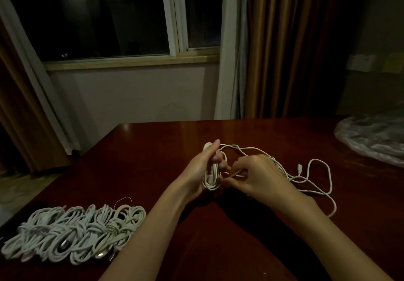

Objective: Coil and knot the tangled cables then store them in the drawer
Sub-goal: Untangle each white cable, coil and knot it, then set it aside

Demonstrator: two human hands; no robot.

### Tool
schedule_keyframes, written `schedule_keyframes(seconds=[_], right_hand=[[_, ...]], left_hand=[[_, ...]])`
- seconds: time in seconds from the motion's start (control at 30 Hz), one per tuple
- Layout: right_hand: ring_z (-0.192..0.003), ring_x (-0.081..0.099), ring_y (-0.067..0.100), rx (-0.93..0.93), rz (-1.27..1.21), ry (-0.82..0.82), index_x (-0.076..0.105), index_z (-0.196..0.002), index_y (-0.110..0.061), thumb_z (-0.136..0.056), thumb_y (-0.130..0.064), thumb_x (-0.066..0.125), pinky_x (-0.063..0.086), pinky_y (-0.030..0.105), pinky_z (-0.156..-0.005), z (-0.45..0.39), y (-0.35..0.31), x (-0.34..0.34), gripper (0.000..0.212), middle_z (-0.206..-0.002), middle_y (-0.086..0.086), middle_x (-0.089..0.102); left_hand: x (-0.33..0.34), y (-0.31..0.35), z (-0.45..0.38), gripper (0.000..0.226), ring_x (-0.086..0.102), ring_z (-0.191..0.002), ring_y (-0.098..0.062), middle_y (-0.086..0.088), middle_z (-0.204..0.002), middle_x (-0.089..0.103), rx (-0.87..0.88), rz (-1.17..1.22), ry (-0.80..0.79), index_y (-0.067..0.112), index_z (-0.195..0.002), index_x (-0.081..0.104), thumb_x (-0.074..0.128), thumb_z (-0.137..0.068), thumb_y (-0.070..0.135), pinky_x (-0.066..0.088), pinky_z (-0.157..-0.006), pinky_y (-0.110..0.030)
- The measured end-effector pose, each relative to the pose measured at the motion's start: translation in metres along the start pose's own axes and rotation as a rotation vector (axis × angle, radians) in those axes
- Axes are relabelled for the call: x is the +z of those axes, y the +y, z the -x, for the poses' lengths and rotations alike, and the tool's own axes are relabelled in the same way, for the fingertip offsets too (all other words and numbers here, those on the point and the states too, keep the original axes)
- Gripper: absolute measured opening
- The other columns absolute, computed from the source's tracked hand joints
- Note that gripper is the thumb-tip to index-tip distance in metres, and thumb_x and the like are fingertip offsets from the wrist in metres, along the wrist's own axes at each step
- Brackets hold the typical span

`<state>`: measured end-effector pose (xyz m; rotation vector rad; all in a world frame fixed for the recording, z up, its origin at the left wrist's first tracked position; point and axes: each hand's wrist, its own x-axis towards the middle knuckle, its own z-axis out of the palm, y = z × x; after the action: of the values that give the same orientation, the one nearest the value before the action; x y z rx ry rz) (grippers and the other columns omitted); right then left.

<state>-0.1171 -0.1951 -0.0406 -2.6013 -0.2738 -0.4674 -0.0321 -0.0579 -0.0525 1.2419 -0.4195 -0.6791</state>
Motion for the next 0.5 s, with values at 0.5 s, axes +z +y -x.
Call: schedule_keyframes(seconds=[0.5], right_hand=[[-0.070,0.068,0.013,0.259,-0.538,0.208,0.067,-0.085,-0.020,-0.085,-0.012,0.068,0.050,0.022,-0.059,-0.005,0.002,-0.014,0.008,-0.074,-0.002,0.070]], left_hand=[[0.010,0.006,0.014,0.050,0.026,-0.035,-0.005,0.007,-0.042,0.034,-0.046,-0.386,-0.149,0.007,-0.111,0.056,0.045,-0.094,0.053,0.021,-0.036,-0.016]])
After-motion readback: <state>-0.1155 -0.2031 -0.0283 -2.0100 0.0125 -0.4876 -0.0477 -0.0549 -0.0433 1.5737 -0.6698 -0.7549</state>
